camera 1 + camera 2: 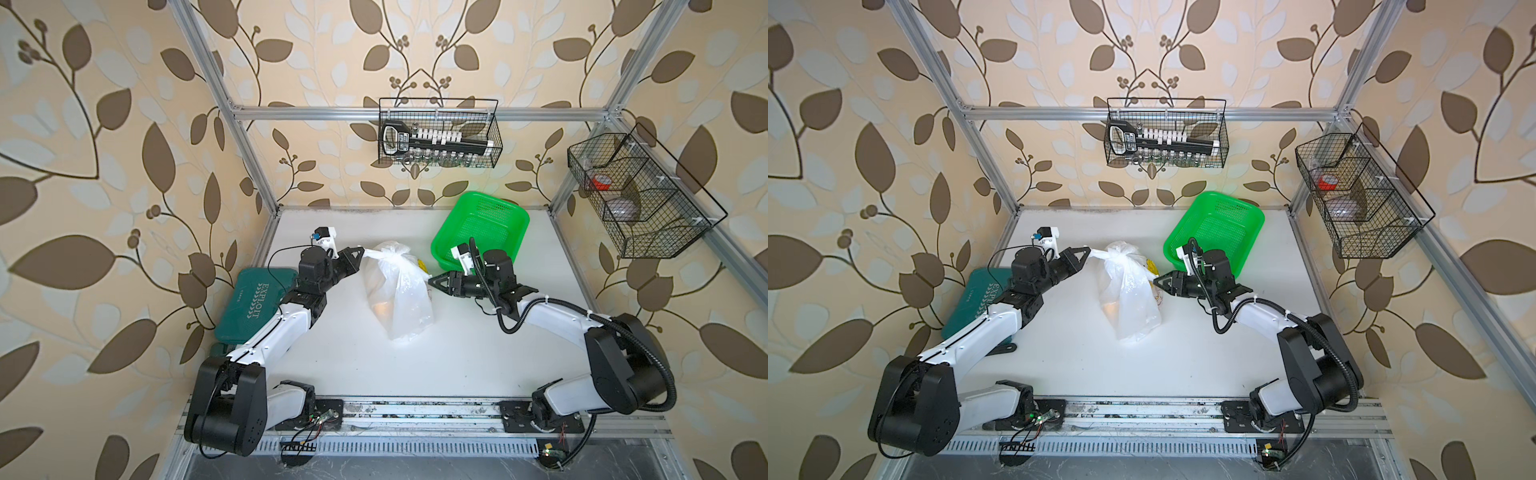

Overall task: Place the pears into plastic bags & tie knots
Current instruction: Tie the plastic bag at the center of the board.

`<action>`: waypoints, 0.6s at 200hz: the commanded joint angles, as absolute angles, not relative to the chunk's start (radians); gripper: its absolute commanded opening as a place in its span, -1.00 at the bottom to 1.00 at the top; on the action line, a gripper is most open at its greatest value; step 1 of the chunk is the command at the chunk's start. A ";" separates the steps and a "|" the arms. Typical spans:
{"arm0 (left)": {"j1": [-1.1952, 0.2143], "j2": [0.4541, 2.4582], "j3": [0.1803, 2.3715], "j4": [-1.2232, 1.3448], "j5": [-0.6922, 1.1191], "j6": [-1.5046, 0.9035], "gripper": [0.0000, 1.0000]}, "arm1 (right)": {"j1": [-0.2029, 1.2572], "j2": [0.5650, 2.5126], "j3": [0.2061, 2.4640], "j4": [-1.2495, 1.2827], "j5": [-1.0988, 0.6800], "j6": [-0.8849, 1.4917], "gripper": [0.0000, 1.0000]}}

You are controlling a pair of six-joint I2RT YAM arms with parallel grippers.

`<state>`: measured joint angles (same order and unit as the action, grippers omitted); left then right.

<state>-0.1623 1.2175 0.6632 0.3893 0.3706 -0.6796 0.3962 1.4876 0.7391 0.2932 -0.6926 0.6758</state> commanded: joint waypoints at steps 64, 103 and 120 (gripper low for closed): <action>-0.168 1.232 0.725 0.430 0.424 -0.655 -1.00 | 0.480 1.619 0.915 0.377 -0.725 0.684 -0.16; -0.169 1.237 0.729 0.421 0.414 -0.659 -1.00 | 0.453 1.604 0.899 0.355 -0.689 0.682 -1.00; -0.170 1.227 0.734 0.399 0.388 -0.655 -1.00 | 0.405 1.564 0.847 0.337 -0.642 0.697 -1.00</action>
